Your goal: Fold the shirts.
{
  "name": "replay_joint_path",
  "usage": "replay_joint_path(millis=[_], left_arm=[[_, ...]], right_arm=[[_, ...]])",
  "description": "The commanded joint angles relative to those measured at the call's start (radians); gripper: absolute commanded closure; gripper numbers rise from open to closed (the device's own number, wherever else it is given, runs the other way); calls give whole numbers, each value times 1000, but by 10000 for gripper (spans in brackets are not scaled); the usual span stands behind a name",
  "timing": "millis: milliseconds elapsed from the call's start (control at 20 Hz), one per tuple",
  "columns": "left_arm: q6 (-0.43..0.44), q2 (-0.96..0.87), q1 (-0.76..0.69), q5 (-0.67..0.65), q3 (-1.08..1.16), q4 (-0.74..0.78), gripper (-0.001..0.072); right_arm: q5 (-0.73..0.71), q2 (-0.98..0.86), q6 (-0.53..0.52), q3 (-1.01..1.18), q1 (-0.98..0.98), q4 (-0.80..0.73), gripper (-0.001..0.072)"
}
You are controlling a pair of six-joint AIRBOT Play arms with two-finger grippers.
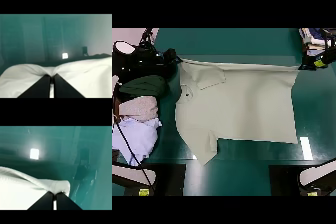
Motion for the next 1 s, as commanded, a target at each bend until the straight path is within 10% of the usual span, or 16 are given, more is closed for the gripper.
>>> replay_joint_path(millis=[0,150,550,600,650,700,950], left_arm=[[38,-8,2,-172,14,100,685],[-37,9,-39,-248,-24,384,685],[-97,10,-83,-104,-288,345,664],[-117,11,-82,-107,-289,345,391],[-136,14,-82,-117,-287,344,133],[-142,26,-81,-135,-287,345,227],[-145,248,-26,-265,-344,441,237]], right_arm=[[-6,13,1,-17,0,-20,699],[-16,98,0,-192,7,-80,699],[-105,181,2,-518,27,-70,697],[-97,181,2,-529,29,-70,671],[-85,181,13,-534,29,-71,422],[-58,182,19,-527,29,-71,320],[8,327,17,-577,-46,-71,323]])
